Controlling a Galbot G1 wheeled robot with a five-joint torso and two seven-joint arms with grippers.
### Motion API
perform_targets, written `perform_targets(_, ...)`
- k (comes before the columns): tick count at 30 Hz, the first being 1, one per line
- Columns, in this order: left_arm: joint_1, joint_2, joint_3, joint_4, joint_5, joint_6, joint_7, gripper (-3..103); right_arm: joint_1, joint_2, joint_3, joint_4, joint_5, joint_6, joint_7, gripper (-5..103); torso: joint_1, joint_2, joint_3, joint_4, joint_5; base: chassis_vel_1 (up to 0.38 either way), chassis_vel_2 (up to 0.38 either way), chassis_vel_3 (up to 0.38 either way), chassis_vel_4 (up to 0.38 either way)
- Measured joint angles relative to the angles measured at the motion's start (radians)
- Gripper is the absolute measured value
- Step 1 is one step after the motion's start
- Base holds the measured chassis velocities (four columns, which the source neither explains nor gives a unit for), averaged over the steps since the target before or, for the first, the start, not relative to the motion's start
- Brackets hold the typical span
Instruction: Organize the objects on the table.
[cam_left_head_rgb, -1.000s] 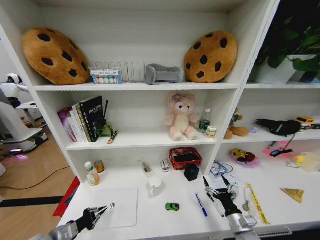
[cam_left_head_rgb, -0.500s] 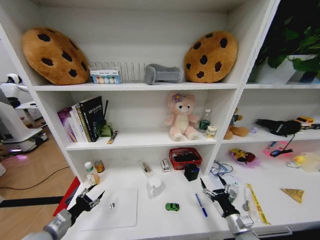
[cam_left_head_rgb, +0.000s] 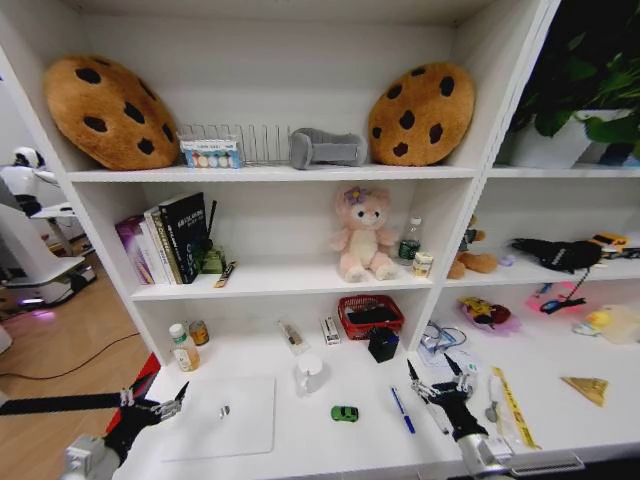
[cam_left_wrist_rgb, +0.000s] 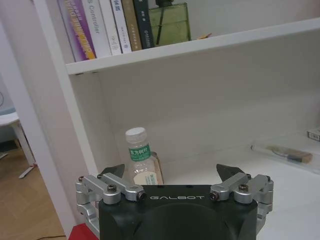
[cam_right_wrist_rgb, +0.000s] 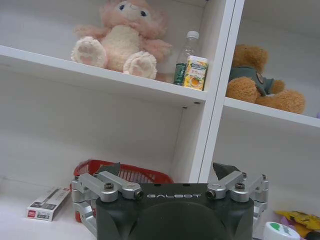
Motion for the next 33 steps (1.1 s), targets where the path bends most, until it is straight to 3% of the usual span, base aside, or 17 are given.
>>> perform_targets(6,-0.015,-0.037,-0.069,-0.015,-0.083,0.024,-0.011,100,-0.008,-0.003,0.003,0.015,0.008,-0.007,0.024,100,0.000,0.000,0.000,0.0003,0.0001,0.000,0.000,0.000,0.000)
perform_targets(13,-0.020,-0.054,-0.118,0.022,-0.122,0.012,-0.010,100,-0.027,0.005,0.018,0.034,0.032,-0.017,0.052,100,0.000,0.000,0.000,0.0003,0.0002,0.000,0.000,0.000,0.000)
perform_targets(25,-0.013,-0.119,-0.124,0.015,-0.110,-0.015,-0.003,100,-0.080,0.004,0.035,0.077,0.026,-0.038,0.096,100,0.000,0.000,0.000,0.0003,0.0001,0.000,0.000,0.000,0.000)
perform_targets(31,-0.023,-0.123,-0.117,0.012,-0.101,-0.014,-0.004,100,-0.107,-0.027,0.023,0.130,0.029,-0.089,0.119,100,0.000,0.000,0.000,0.0002,0.0002,0.000,0.000,0.000,0.000)
perform_targets(33,-0.024,-0.121,-0.090,0.014,-0.071,-0.018,-0.003,100,-0.124,-0.049,0.002,0.167,0.040,-0.142,0.142,100,0.000,0.000,0.000,0.0003,0.0001,0.000,0.000,0.000,0.000)
